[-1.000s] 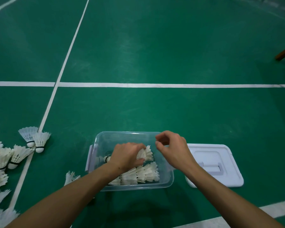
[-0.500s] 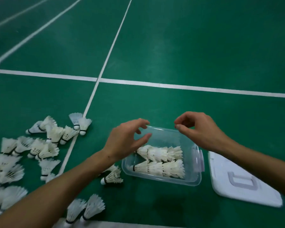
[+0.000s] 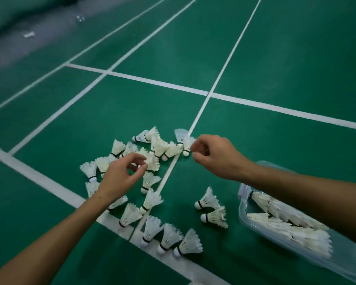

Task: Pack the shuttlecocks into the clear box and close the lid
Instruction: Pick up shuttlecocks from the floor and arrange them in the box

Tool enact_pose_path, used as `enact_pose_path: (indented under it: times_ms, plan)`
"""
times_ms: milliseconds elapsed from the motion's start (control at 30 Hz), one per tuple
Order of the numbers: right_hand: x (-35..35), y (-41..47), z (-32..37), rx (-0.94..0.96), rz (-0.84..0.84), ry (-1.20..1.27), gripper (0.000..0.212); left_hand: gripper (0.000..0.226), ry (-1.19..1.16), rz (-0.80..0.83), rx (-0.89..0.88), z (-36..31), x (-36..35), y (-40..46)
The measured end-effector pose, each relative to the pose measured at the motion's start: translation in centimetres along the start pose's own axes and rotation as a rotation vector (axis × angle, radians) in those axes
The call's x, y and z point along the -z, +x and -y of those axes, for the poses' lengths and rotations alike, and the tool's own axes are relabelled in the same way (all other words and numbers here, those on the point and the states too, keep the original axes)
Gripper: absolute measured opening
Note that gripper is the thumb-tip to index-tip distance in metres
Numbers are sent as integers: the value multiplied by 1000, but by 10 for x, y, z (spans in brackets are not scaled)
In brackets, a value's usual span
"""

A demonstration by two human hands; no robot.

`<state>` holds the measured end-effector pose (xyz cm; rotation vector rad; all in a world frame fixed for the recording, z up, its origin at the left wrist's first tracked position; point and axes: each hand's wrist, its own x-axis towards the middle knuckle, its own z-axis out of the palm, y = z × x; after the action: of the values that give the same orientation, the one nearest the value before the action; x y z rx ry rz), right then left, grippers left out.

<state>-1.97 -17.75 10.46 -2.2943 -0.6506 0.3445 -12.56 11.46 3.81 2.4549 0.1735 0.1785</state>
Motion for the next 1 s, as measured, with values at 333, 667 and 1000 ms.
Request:
enact_pose_path:
  times_ms: [333, 667, 1000]
  plan:
    - [-145, 25, 0, -36, 196, 139, 22, 47, 149, 213, -37, 80, -10, -68]
    - [-212, 9, -7, 22, 282, -45, 50, 55, 448, 353, -222, 103, -34, -78]
    - [-186, 9, -30, -19, 200, -79, 50, 89, 350, 248, -69, 71, -45, -41]
